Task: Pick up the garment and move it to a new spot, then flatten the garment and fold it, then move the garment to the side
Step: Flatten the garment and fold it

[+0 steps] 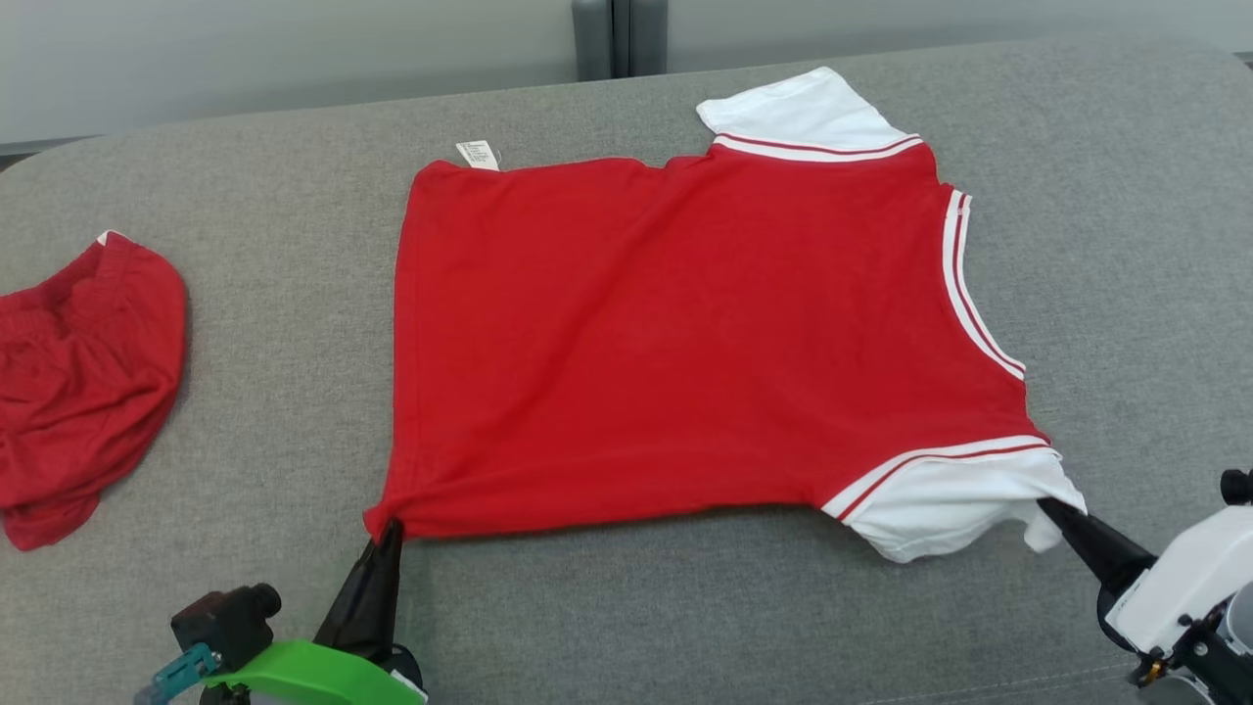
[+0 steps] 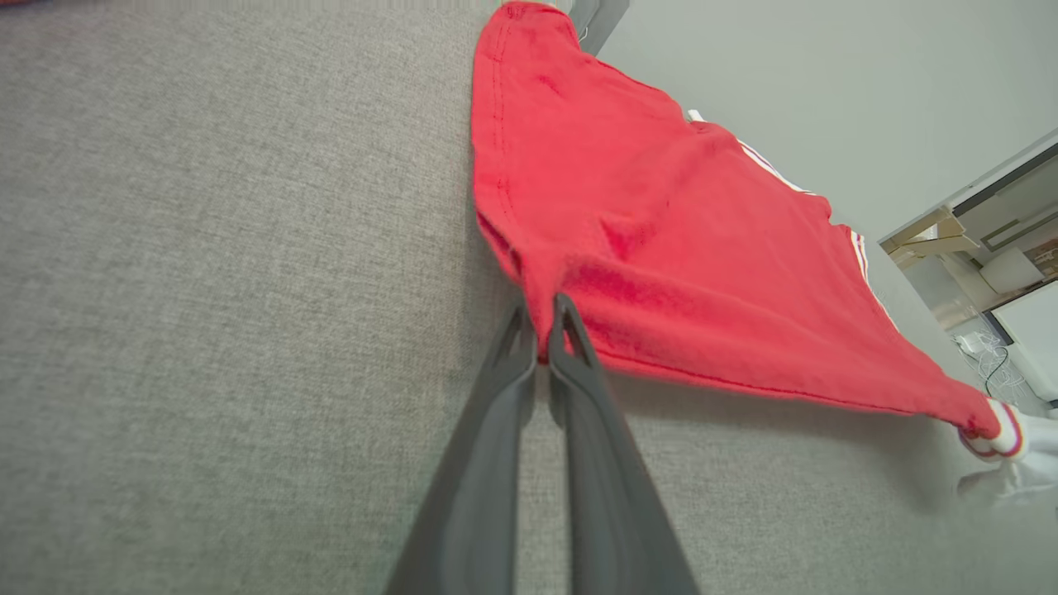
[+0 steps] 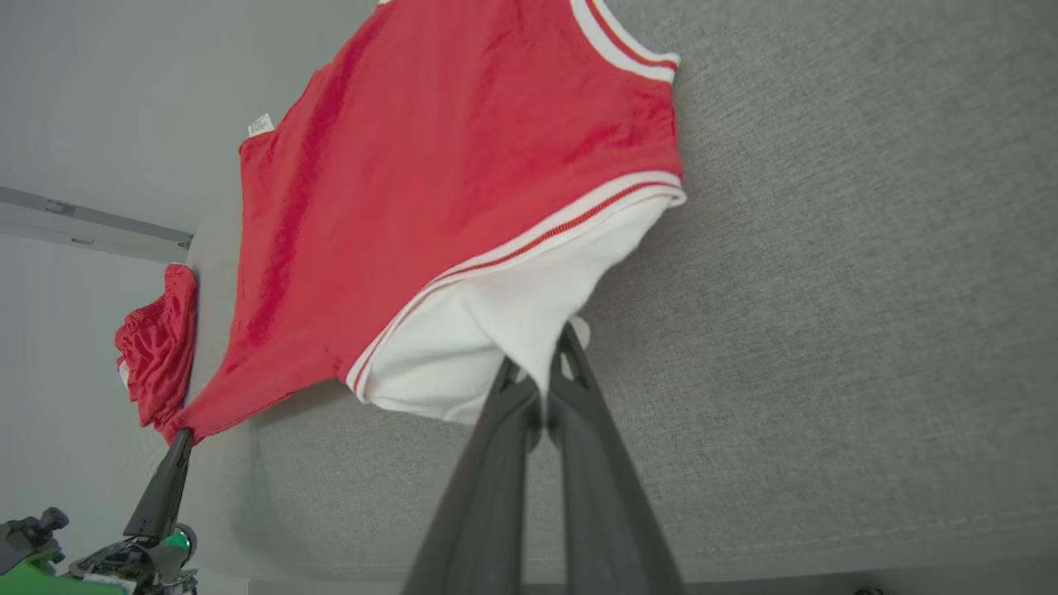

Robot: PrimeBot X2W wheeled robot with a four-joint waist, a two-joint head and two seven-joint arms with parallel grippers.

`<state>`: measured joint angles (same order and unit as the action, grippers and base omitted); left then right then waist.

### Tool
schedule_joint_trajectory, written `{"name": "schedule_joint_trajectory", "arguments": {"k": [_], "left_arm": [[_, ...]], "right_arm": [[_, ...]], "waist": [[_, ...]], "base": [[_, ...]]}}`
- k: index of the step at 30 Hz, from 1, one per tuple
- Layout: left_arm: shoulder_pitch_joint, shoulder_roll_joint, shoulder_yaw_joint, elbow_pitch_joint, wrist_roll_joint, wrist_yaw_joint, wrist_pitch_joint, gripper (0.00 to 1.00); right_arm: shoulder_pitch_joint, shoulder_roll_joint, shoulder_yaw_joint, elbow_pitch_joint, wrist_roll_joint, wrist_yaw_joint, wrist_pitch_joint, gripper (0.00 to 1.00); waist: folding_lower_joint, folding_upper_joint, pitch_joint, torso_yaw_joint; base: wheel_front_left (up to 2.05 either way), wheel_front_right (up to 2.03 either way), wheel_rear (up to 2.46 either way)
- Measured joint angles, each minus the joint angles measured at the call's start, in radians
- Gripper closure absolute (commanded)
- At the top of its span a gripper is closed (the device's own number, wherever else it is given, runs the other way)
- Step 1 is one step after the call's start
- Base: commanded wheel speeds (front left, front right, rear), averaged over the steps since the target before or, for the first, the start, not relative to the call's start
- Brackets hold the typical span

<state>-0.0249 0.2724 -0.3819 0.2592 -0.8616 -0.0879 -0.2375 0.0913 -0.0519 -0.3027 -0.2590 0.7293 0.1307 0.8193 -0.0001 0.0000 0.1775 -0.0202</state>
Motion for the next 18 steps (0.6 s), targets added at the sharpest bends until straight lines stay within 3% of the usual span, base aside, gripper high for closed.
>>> {"name": "schedule_joint_trajectory", "arguments": {"k": [9,18], "left_arm": [[-0.129,-0.017,-0.009,-0.006,-0.006,0.000,0.053,1.00],[-0.285,-0.055,-0.008,0.145,-0.015,0.009,0.087,1.00]], "right_arm": [[-0.199,0.001,0.045,0.080,0.007,0.000,-0.022,1.00],[-0.423,0.002,0.061,0.322,0.025,0.000,-0.145,1.00]], "waist": [[0.0000,0.0000,0.028,0.000],[0.0000,0.0000,0.067,0.010]], "base": [[0.00,0.00,0.00],[0.00,0.00,0.00]]}}
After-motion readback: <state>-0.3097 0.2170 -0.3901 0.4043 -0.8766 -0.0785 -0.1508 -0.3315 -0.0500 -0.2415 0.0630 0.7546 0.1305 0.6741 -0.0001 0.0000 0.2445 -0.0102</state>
